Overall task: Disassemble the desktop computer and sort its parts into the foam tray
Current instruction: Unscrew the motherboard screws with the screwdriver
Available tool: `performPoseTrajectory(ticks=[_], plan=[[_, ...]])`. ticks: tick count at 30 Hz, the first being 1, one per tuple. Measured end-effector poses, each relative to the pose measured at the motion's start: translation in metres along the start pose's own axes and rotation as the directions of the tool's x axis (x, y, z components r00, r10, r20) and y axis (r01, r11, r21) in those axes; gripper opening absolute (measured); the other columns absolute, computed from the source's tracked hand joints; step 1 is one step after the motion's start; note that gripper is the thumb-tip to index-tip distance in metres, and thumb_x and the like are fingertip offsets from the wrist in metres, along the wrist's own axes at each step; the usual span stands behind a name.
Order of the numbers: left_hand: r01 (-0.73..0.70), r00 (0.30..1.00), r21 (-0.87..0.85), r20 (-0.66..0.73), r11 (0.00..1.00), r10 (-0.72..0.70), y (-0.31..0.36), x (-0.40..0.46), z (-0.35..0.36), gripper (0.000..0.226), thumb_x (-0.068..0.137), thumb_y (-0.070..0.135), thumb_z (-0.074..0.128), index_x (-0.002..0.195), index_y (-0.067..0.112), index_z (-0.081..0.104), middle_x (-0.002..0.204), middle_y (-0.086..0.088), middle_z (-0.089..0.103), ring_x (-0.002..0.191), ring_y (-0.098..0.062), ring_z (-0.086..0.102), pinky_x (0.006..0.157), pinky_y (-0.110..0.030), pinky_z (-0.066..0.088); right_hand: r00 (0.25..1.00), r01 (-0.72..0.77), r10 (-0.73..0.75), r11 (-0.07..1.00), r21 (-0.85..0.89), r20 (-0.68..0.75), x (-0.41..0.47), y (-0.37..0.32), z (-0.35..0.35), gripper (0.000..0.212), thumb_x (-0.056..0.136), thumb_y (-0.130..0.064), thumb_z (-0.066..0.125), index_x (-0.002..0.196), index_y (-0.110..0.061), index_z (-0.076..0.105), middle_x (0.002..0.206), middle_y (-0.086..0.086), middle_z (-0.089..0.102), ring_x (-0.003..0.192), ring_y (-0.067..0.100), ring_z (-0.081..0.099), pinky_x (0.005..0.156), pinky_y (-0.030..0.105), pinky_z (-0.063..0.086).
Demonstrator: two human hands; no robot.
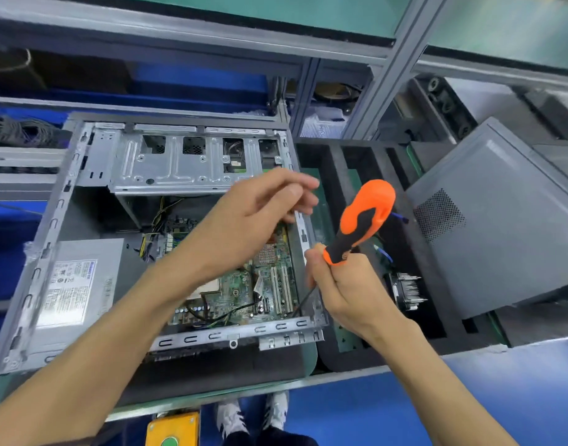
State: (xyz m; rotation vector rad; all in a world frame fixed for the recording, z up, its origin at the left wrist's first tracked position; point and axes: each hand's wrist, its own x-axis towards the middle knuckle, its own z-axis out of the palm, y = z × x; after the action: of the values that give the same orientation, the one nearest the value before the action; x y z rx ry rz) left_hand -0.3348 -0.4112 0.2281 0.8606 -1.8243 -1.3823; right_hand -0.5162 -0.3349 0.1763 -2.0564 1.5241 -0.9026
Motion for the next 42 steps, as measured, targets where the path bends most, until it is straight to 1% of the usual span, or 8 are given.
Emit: performPoseTrajectory(ticks=[5,10,18,23,29,32,36,42], plan=[[-0.146,0.956,-0.085,0.245,0.986,0.162,0.062,-0.006,0.009,0.038,0.106,0.010,0.035,0.141,0.006,0.050,0.129,-0.006,0.066,0.123,-0.016,0.061,0.103,-0.034,0.050,0.996,0.081,-0.080,0.996,-0.042,0.023,0.001,-0.005,0.003,0.066,0.107,-0.047,0.025,0.066,-0.003,0.053,0.051,0.003,0.047,0.045,0.026,0.046,0.047,0.042,0.037],[-0.163,0.963,0.068,0.227,0.984,0.144,0.078,-0.014,0.010,0.031,0.105,0.009,0.043,0.128,0.007,0.063,0.116,-0.002,0.073,0.113,-0.012,0.066,0.094,-0.022,0.050,0.990,0.132,-0.130,0.991,-0.033,0.053,-0.003,-0.006,-0.002,0.061,0.106,-0.041,0.027,0.065,-0.005,0.055,0.053,-0.002,0.048,0.047,0.022,0.047,0.052,0.043,0.040],[-0.170,0.985,0.185,0.041,0.968,0.165,0.086,-0.021,0.031,0.015,0.096,0.014,0.063,0.106,0.006,0.070,0.090,-0.003,0.075,0.083,-0.012,0.071,0.078,-0.025,0.056,0.995,0.053,-0.059,0.996,0.076,0.082,-0.007,-0.006,-0.019,0.035,0.091,-0.065,0.045,0.090,-0.030,0.048,0.065,-0.005,0.055,0.059,0.015,0.049,0.059,0.037,0.044],[-0.123,0.940,0.436,-0.237,0.892,0.245,0.082,-0.025,0.038,0.034,0.086,0.036,0.074,0.080,0.012,0.050,0.068,0.006,0.056,0.065,-0.009,0.052,0.061,-0.022,0.045,0.986,0.143,-0.092,0.892,0.429,-0.136,-0.008,-0.022,-0.030,0.030,0.087,-0.041,0.073,0.103,-0.032,0.050,0.090,-0.013,0.062,0.077,0.019,0.062,0.068,0.031,0.051],[0.079,0.841,0.614,-0.464,0.786,0.278,0.081,-0.031,0.056,0.048,0.084,0.054,0.068,0.076,0.018,0.036,0.059,0.006,0.041,0.050,-0.010,0.038,0.051,-0.026,0.034,0.963,0.207,-0.099,0.870,0.448,-0.252,-0.002,-0.037,-0.030,0.027,0.087,-0.027,0.079,0.095,-0.024,0.054,0.084,-0.009,0.065,0.074,0.018,0.066,0.070,0.035,0.055],[0.122,0.860,0.613,-0.458,0.781,0.225,0.088,-0.036,0.060,0.040,0.089,0.050,0.065,0.084,0.017,0.044,0.073,0.004,0.055,0.064,-0.013,0.053,0.062,-0.038,0.048,0.959,0.227,-0.122,0.868,0.442,-0.255,-0.004,-0.035,-0.032,0.023,0.088,-0.023,0.079,0.096,-0.019,0.057,0.082,-0.011,0.067,0.073,0.017,0.067,0.071,0.030,0.055],[-0.071,0.971,0.337,-0.192,0.939,0.142,0.097,-0.047,0.054,0.030,0.101,0.012,0.045,0.130,0.010,0.053,0.128,0.004,0.063,0.119,-0.006,0.059,0.098,-0.033,0.051,0.962,0.252,-0.178,0.869,0.426,-0.208,-0.006,-0.030,-0.039,0.016,0.092,-0.015,0.075,0.104,-0.013,0.065,0.090,-0.006,0.073,0.079,0.012,0.068,0.077,0.021,0.053],[-0.089,0.971,0.490,-0.150,0.867,0.185,0.100,-0.050,0.047,0.031,0.096,0.009,0.062,0.126,0.016,0.066,0.115,0.007,0.071,0.105,-0.005,0.067,0.092,-0.026,0.054,0.972,0.236,-0.220,0.876,0.421,-0.086,-0.008,-0.026,-0.050,0.020,0.100,-0.006,0.060,0.119,-0.006,0.066,0.102,-0.003,0.073,0.093,0.007,0.068,0.088,0.017,0.050]])
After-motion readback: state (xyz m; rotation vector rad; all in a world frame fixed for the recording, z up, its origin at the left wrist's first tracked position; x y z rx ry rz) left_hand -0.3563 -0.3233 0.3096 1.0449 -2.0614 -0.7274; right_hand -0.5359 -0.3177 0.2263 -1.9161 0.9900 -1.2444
